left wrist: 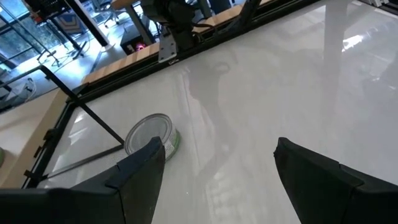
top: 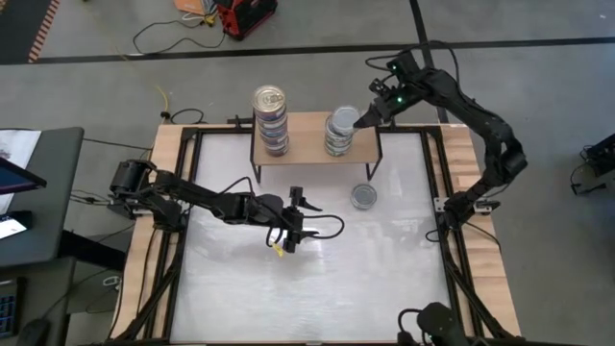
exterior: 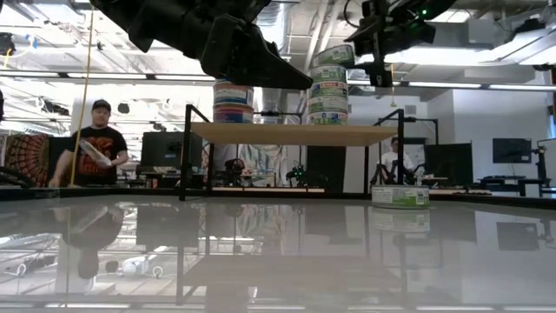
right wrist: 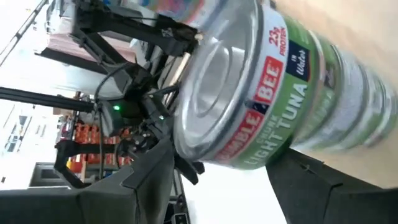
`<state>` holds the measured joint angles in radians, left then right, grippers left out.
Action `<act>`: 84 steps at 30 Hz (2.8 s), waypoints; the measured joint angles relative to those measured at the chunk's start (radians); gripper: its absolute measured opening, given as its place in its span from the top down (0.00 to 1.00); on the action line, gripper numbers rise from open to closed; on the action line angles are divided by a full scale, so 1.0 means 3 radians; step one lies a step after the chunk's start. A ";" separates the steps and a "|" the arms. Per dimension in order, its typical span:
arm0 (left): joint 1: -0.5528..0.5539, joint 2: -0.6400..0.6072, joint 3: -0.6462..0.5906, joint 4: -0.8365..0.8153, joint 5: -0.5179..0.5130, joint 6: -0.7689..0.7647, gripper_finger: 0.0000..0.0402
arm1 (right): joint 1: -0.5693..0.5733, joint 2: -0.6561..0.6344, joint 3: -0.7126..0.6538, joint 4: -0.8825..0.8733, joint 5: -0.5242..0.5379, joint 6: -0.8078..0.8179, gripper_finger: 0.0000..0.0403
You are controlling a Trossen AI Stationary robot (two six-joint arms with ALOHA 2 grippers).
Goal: Stack canned seafood by type on shelf
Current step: Stack the green tuna can on top of the green tuna can
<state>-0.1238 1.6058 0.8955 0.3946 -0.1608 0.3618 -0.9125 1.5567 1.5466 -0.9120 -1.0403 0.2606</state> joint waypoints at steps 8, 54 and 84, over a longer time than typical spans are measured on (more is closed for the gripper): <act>0.0000 0.0000 0.0000 0.0017 0.0000 -0.0003 0.28 | 0.0007 -0.0003 0.0134 -0.0062 0.0157 0.0084 0.33; -0.0001 0.0000 0.0000 0.0040 -0.0318 -0.0237 0.28 | 0.1707 -0.1874 -0.1872 0.0418 0.2922 -0.0048 0.33; -0.0243 0.0000 0.0000 -0.0217 -0.0551 -0.1312 0.28 | 0.3154 -0.1518 -0.3377 0.1599 0.4995 0.0878 0.33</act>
<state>-0.1966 1.6058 0.8955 0.3294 -0.3260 -0.0318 0.0338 1.1011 0.5335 -0.4324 0.4583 0.5240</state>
